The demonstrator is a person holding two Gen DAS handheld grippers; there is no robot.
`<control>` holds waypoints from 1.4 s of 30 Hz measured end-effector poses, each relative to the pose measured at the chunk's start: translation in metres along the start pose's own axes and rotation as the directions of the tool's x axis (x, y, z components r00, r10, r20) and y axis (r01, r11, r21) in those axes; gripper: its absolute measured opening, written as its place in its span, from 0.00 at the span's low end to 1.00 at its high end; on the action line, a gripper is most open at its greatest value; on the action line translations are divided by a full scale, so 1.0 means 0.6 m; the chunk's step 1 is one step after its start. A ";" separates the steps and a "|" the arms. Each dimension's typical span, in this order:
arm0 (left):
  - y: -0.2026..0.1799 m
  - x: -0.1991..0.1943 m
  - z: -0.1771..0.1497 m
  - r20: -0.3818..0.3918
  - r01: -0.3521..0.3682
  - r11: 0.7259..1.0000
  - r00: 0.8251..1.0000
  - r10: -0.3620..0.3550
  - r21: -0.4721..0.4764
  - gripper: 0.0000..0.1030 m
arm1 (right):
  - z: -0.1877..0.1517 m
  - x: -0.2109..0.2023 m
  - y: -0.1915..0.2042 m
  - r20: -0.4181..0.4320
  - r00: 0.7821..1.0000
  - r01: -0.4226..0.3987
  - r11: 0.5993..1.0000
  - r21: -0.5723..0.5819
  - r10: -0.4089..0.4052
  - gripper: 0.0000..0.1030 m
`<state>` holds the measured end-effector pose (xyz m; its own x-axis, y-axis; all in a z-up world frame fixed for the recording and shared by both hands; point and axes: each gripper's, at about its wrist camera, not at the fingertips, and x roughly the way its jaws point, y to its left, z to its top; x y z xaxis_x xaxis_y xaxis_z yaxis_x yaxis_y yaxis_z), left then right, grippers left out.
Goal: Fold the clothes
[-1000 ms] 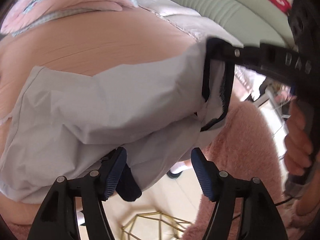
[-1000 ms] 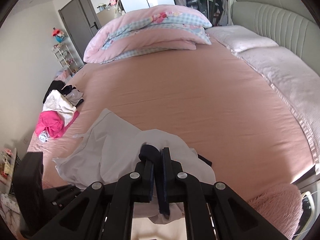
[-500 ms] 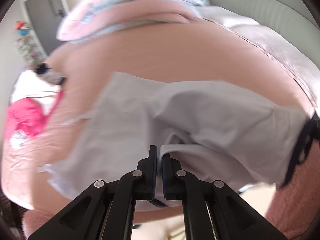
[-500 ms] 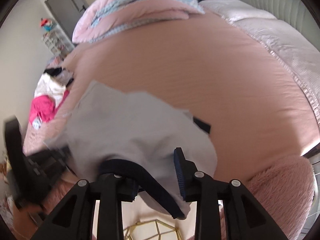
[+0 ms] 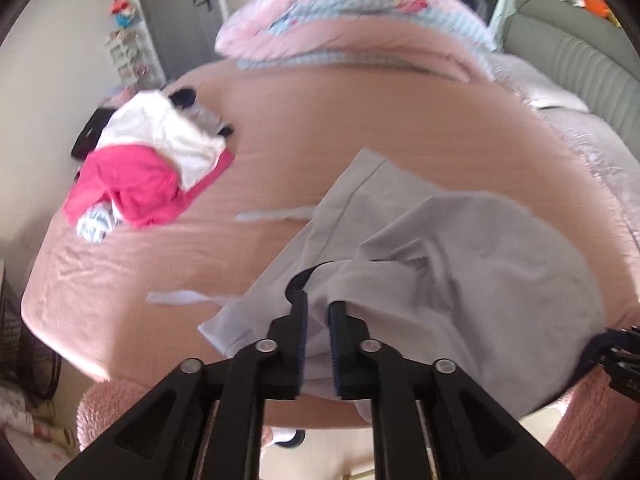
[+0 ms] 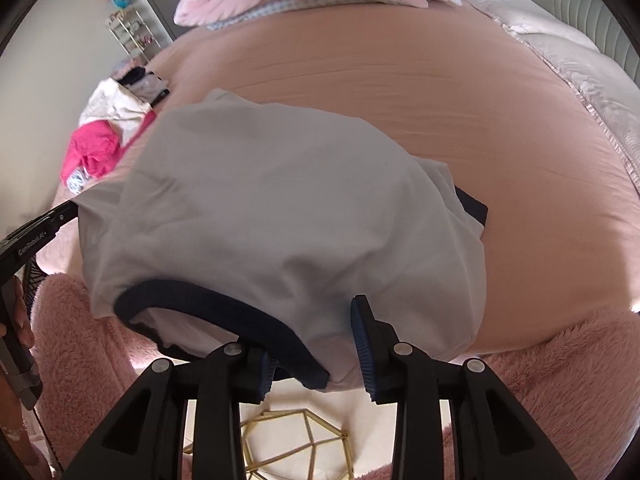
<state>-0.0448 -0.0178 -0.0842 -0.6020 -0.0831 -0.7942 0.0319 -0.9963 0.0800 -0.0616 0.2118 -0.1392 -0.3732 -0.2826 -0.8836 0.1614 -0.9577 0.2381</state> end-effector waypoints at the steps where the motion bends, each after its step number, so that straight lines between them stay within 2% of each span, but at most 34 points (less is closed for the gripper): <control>1: -0.003 -0.013 0.001 0.022 0.023 1.000 0.999 -0.023 0.009 0.44 | -0.002 -0.007 0.000 0.020 1.000 -0.018 1.000 0.002 0.018 0.32; 3: -0.005 -0.026 0.007 0.075 0.076 0.997 0.994 -0.078 0.026 0.64 | -0.002 -0.021 0.002 0.059 0.998 -0.035 0.999 -0.002 0.036 0.32; 7: -0.042 -0.051 -0.003 0.133 0.205 0.971 0.966 -0.221 0.124 0.64 | 0.008 -0.042 0.007 0.114 0.992 -0.056 0.998 -0.006 0.057 0.32; 10: -0.102 -0.054 -0.027 0.078 0.292 0.924 0.944 -0.319 0.246 0.64 | 0.014 -0.053 0.011 0.135 0.987 -0.082 0.997 -0.003 0.081 0.32; 14: -0.165 -0.037 -0.047 0.012 0.346 0.881 0.929 -0.369 0.323 0.64 | 0.023 -0.066 0.020 0.151 0.984 -0.097 0.995 -0.013 0.098 0.32; 15: -0.178 -0.031 -0.051 0.001 0.341 0.879 0.932 -0.362 0.333 0.64 | 0.024 -0.066 0.022 0.151 0.983 -0.098 0.995 -0.016 0.099 0.32; 17: -0.200 -0.007 -0.057 0.000 0.237 0.907 0.967 -0.253 0.349 0.59 | 0.024 -0.067 0.027 0.153 0.983 -0.100 0.995 -0.021 0.102 0.32; 18: -0.204 0.009 -0.058 -0.006 0.181 0.920 0.982 -0.191 0.347 0.31 | 0.025 -0.068 0.029 0.154 0.983 -0.100 0.995 -0.024 0.103 0.32; 19: -0.205 0.024 -0.057 -0.010 0.132 0.932 0.991 -0.136 0.338 0.11 | 0.025 -0.068 0.032 0.155 0.982 -0.101 0.994 -0.027 0.104 0.32; 20: -0.190 0.030 -0.050 -0.010 0.113 0.949 0.993 -0.116 0.293 0.11 | 0.026 -0.068 0.034 0.154 0.983 -0.102 0.994 -0.030 0.105 0.32; 23: -0.144 0.047 -0.028 -0.011 0.051 0.986 0.999 -0.050 0.157 0.11 | 0.007 -0.028 0.030 0.057 0.997 -0.058 0.998 -0.028 0.059 0.32; 25: -0.115 0.038 -0.015 0.035 -0.008 0.995 0.999 0.004 0.100 0.11 | -0.012 0.000 0.027 -0.007 1.000 -0.010 0.999 -0.037 0.010 0.32; 27: -0.088 0.026 -0.001 0.073 -0.034 0.999 0.997 0.031 0.034 0.11 | -0.031 0.027 0.024 -0.068 0.997 0.036 0.998 -0.048 -0.039 0.32; 30: -0.055 -0.002 0.015 0.141 -0.066 0.996 0.987 0.073 -0.055 0.11 | -0.032 0.023 0.018 -0.070 0.998 0.003 1.000 -0.025 -0.005 0.32; 33: -0.030 -0.022 0.025 0.185 -0.040 0.994 0.981 0.058 -0.099 0.11 | -0.032 0.019 0.012 -0.071 0.997 -0.029 1.000 -0.001 0.028 0.32; 40: -0.042 -0.023 0.012 0.151 0.046 0.997 0.988 -0.036 -0.065 0.11 | -0.034 0.010 -0.001 -0.071 0.992 -0.102 0.993 0.051 0.105 0.32; 42: -0.051 -0.024 0.011 0.151 0.059 0.997 0.987 -0.050 -0.057 0.11 | -0.036 0.020 0.022 -0.075 0.995 -0.074 0.997 -0.004 0.073 0.33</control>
